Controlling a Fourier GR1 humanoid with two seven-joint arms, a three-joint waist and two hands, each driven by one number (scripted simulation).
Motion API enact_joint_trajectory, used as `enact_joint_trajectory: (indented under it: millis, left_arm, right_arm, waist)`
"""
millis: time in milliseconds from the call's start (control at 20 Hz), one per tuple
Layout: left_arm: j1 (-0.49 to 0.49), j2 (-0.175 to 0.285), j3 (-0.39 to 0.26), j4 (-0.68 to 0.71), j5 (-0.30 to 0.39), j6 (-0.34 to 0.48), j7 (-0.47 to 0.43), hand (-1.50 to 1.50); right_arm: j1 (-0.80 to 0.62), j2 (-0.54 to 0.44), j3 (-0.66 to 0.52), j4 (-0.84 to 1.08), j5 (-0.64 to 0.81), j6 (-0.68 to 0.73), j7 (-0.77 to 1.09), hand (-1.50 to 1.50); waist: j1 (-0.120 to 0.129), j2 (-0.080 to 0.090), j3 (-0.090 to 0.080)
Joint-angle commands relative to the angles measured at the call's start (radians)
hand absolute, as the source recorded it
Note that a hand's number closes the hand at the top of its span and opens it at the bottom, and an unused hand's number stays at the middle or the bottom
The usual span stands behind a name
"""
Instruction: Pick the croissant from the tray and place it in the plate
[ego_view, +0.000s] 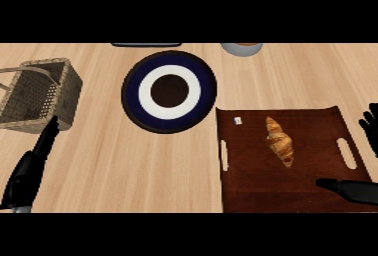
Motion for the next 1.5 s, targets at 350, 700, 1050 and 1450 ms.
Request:
enact_joint_trajectory:
  millis: [350,700,1050,1450]
  left_arm:
    - [-0.033,0.002,0.059,0.046,-0.007,-0.062,-0.020,0.00]
    - [0.019,-0.027,0.039,-0.048,-0.039,-0.057,0.023,0.00]
    - [0.019,-0.068,0.102,0.036,-0.064,-0.102,-0.054,0.00]
    - [0.037,-0.109,0.126,-0.045,-0.117,-0.126,0.010,0.00]
  right_arm:
    - [-0.269,-0.104,0.082,0.179,0.036,0.206,0.324,-1.50]
    - [-0.359,-0.066,0.197,0.365,0.172,0.331,0.302,-1.50]
    - [-0.434,0.054,0.174,0.590,0.284,0.411,0.162,-1.50]
    - [-0.479,0.111,0.131,0.716,0.344,0.538,0.100,-1.50]
  waist:
    - [0.004,0.001,0.001]
    - [0.010,0.001,0.001]
    - [0.003,0.001,0.001]
    - [0.004,0.000,0.001]
